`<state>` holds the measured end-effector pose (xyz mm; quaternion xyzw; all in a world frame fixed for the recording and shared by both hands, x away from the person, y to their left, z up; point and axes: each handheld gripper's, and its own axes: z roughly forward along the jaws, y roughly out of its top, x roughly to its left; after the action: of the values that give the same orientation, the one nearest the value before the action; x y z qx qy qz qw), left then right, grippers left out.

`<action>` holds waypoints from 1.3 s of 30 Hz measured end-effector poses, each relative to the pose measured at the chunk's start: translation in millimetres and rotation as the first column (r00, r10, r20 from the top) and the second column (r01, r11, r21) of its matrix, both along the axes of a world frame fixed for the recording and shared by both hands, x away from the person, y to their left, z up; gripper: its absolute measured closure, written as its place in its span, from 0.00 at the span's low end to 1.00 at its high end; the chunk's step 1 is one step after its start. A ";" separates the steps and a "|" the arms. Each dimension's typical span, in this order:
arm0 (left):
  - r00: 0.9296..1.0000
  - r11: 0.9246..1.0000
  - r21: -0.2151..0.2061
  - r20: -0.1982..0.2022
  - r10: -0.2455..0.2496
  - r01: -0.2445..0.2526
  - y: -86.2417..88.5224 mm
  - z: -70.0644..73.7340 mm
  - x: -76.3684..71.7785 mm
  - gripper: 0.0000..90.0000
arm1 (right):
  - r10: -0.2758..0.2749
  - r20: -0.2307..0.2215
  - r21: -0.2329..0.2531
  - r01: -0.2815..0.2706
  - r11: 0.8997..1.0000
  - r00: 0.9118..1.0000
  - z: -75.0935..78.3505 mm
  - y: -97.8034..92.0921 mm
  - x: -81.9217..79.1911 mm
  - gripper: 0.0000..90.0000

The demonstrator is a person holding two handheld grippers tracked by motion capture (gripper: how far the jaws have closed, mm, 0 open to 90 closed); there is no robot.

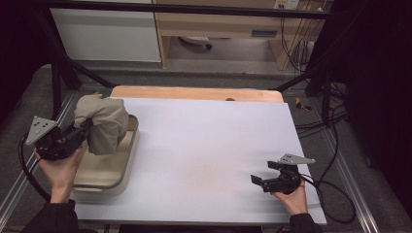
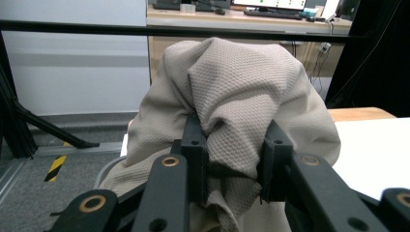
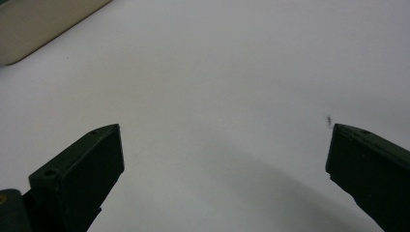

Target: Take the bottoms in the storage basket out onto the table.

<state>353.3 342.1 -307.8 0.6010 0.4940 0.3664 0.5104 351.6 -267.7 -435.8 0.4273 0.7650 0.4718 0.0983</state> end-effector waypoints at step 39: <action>0.991 0.996 -0.058 0.122 -0.059 0.067 -24.1 21.6 -10.0 0.77 | 0.000 0.004 -0.001 0.000 1.000 1.000 0.1 -0.3 0.1 0.01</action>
<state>343.3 318.1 -286.1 0.5771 0.4541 0.3702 0.5689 351.7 -268.0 -435.7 0.4261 0.7649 0.4725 0.1001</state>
